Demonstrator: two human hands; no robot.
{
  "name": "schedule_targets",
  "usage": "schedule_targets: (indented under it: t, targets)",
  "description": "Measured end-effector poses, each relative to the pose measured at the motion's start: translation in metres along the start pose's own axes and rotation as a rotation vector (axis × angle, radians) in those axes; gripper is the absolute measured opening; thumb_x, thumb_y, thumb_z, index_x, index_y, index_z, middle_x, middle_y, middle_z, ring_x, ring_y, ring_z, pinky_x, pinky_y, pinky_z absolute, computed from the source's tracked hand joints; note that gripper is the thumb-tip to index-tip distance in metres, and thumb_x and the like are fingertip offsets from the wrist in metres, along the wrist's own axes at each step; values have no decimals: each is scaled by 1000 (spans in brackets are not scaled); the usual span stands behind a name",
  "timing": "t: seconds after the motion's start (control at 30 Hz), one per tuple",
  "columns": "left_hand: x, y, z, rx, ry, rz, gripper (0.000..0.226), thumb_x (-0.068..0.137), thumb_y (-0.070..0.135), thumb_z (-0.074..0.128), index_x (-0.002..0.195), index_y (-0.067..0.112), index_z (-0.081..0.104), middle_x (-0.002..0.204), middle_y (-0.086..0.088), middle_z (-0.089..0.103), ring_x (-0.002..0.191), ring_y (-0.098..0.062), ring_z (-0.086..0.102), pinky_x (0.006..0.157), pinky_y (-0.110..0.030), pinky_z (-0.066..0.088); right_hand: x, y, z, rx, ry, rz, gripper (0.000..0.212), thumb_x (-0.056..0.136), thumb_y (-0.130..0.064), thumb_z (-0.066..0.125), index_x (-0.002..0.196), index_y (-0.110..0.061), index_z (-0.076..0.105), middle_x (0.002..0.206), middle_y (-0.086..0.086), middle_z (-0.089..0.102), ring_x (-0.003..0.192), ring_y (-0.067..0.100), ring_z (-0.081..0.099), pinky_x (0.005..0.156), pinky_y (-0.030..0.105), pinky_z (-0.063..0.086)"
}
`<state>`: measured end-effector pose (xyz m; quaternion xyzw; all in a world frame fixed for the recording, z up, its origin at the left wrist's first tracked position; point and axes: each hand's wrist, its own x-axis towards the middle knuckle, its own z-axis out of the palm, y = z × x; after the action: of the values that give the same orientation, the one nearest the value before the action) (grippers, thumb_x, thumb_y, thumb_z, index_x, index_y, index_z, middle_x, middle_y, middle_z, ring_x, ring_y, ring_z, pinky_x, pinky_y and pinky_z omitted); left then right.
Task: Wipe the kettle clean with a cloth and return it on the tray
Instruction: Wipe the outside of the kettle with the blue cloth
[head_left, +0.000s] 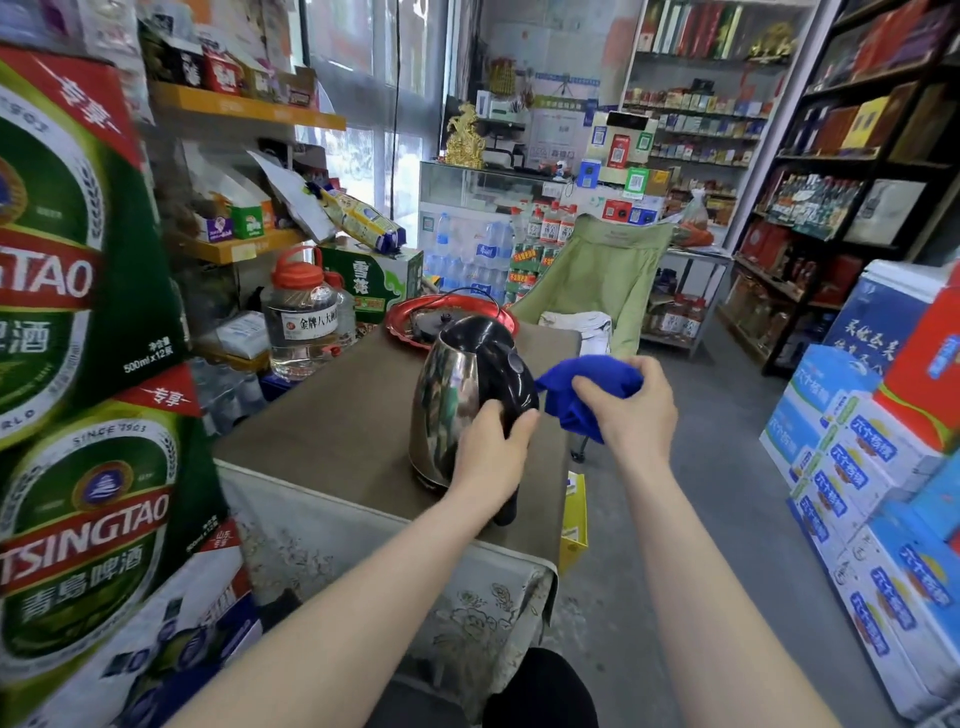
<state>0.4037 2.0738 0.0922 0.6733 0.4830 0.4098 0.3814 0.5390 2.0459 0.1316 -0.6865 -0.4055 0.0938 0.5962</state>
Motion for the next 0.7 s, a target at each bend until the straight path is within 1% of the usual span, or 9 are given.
schedule_targets:
  t: [0.1,0.17,0.23,0.33,0.43,0.5,0.6,0.63,0.7]
  targets:
    - [1,-5,-14,-157,231,-55,44,103,43,34,132,14,49,131,-8,61,123,-30,55,93,-30,37,7,16,1,-57,7,40,39,73,-7,78,100,-19,54,115,11,62,90,24,60,69,27,42]
    - [9,-14,-40,-216,408,-52,48,100,53,32,116,15,56,112,-10,70,108,-31,63,94,-39,45,10,17,2,-60,-20,52,43,72,-2,74,105,-18,50,117,12,60,93,25,60,61,23,41]
    - [14,-17,-69,-225,490,4,44,96,59,41,92,20,61,88,-3,70,86,-22,66,79,-36,47,10,11,6,-40,-63,16,49,75,-1,73,111,-20,45,111,6,61,95,26,60,61,20,42]
    - [11,-14,-97,-139,496,118,34,91,56,55,74,26,58,68,6,64,66,-10,62,63,-25,41,0,-10,26,-94,-90,-197,49,75,-5,76,111,-24,48,101,1,63,91,24,60,70,31,45]
    - [11,-7,-107,-172,467,194,37,91,55,54,71,24,55,59,7,59,49,-4,56,55,-21,43,-7,-30,52,-228,16,-522,36,72,0,72,103,-14,61,98,6,66,93,31,58,75,39,44]
    - [16,-3,-114,-267,462,196,43,92,57,52,73,19,55,53,6,55,46,-8,52,51,-26,44,-11,-44,63,-142,29,-585,45,72,-2,74,114,-10,61,109,6,65,101,26,56,85,33,43]
    - [23,1,-125,-373,460,187,45,92,59,51,70,19,53,50,6,50,46,-11,49,47,-29,42,-21,-48,67,-84,-68,-701,63,75,-9,79,132,-9,53,127,5,58,112,12,44,100,12,32]
    - [24,1,-126,-386,452,184,45,93,57,51,71,18,53,50,6,50,46,-12,48,46,-28,41,-23,-45,68,-113,-67,-787,61,77,-9,80,133,-9,55,131,6,59,116,14,44,105,12,30]
    - [23,1,-126,-372,440,194,44,95,53,51,71,17,52,51,6,49,44,-11,46,43,-25,40,-19,-37,70,-230,21,-965,55,80,-14,81,132,-12,63,135,4,64,129,27,46,114,34,33]
